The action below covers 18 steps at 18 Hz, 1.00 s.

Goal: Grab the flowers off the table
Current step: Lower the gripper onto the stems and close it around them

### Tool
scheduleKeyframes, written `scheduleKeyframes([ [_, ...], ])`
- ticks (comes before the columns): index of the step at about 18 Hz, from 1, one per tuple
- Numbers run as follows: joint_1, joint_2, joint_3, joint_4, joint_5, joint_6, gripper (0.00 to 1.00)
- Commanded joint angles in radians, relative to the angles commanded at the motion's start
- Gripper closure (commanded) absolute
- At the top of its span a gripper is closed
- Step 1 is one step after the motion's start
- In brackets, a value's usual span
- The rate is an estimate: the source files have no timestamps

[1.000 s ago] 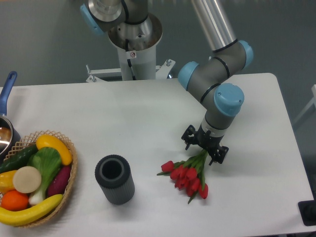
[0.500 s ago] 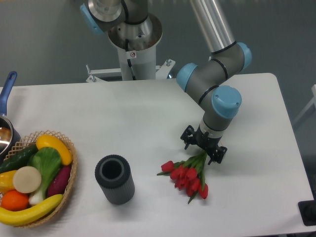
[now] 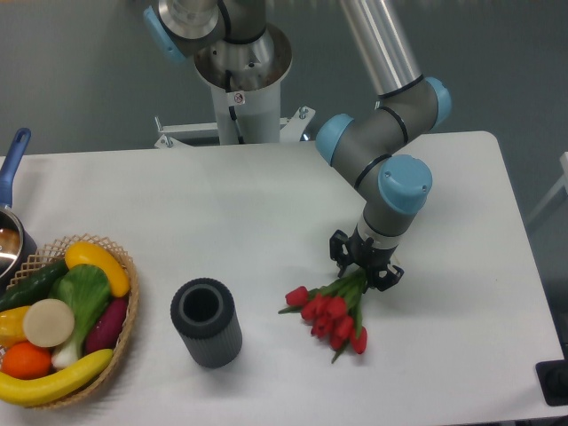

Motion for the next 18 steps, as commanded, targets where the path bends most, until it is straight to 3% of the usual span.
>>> scheduleKeyframes([
  [8,0.003,0.008,0.005,0.0,0.0,-0.009,0.69],
  [12,0.005,0.015,0.011,-0.003,-0.003,-0.009,0.69],
  [18,0.006,0.121,0.009,-0.015,-0.021,-0.008,0.69],
])
